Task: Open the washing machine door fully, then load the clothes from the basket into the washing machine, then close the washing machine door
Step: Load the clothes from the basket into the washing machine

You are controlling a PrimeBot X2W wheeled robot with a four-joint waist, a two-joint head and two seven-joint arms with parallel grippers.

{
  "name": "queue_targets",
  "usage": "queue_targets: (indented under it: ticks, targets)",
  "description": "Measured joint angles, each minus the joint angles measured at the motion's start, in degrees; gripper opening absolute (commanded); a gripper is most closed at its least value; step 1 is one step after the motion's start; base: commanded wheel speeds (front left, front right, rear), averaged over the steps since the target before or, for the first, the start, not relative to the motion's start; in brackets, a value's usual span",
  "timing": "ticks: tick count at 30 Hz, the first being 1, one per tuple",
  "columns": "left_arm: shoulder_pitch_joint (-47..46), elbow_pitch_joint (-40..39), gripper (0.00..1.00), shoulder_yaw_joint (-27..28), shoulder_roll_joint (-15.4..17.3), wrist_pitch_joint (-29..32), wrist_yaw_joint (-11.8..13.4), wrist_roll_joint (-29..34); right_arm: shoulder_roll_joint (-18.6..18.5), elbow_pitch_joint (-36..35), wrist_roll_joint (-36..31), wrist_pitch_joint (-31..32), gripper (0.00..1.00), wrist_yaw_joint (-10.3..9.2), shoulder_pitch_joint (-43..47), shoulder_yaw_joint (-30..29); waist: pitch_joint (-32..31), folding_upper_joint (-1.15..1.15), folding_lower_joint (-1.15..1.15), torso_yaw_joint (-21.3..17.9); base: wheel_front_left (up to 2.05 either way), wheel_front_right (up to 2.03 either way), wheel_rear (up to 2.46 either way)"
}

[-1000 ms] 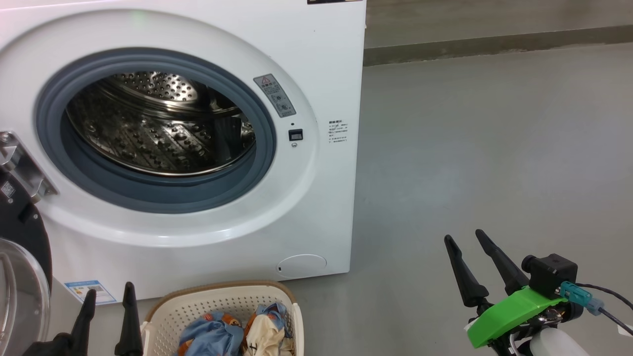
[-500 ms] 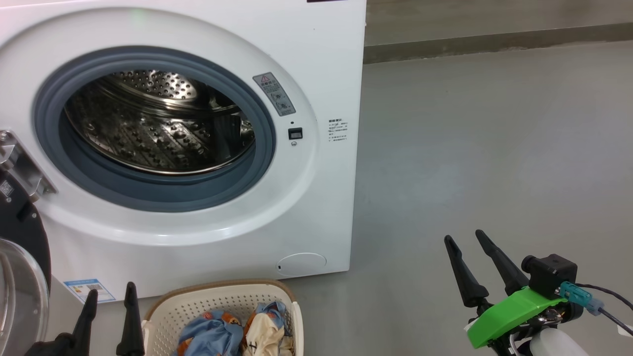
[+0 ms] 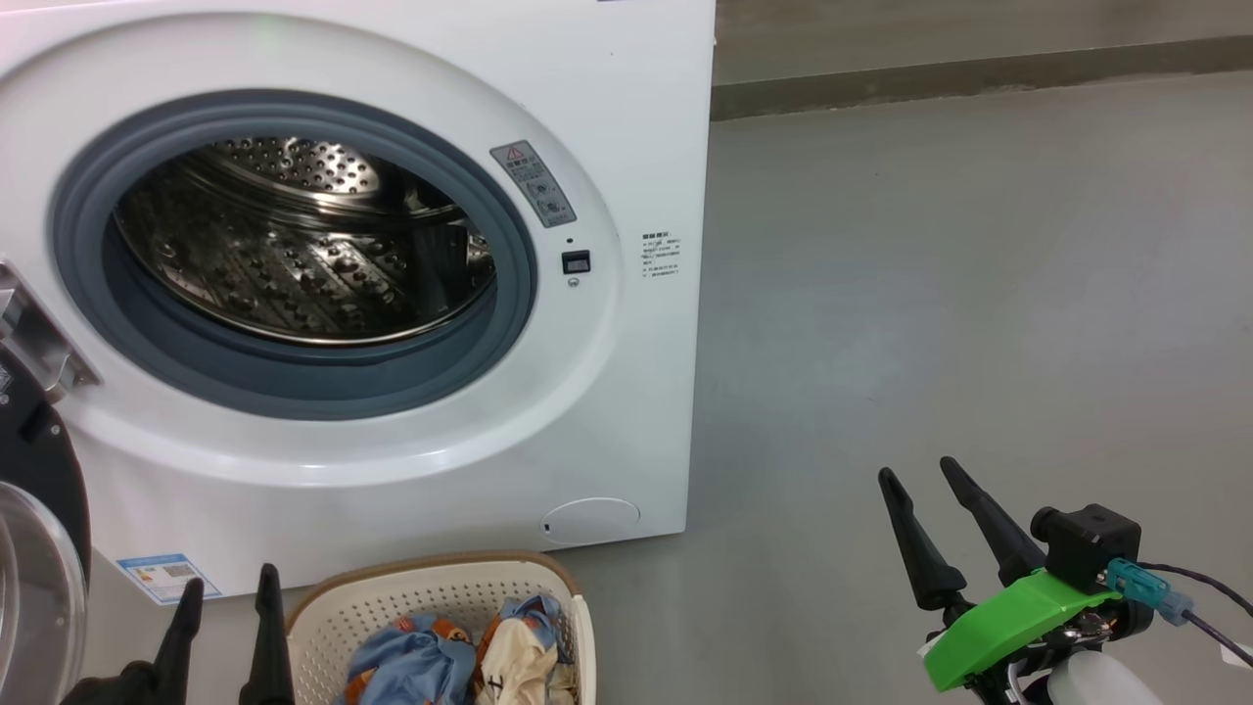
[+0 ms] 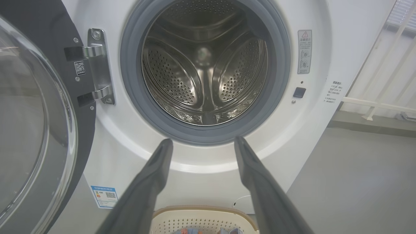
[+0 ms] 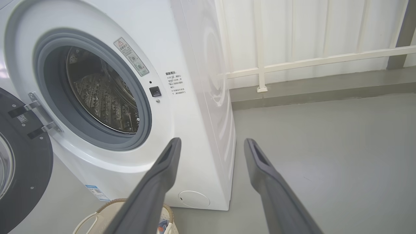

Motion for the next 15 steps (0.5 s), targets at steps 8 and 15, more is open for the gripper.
queue_targets:
  ticks: [8,15]
  targets:
    - [-0.13,2.07,1.0,-1.05,0.0,0.42,-0.08,-0.18,0.03,0.0,0.0,0.0,1.0,0.0,-0.01,0.16,0.77,0.0,0.0,-0.61,0.0,0.0,0.0]
    - [-1.12,3.77,1.0,-1.68,0.14,0.94,-0.3,-0.6,0.42,-0.03,-0.01,0.0,1.0,0.0,-0.03,0.19,2.57,0.0,0.0,-1.39,0.0,0.0,0.0]
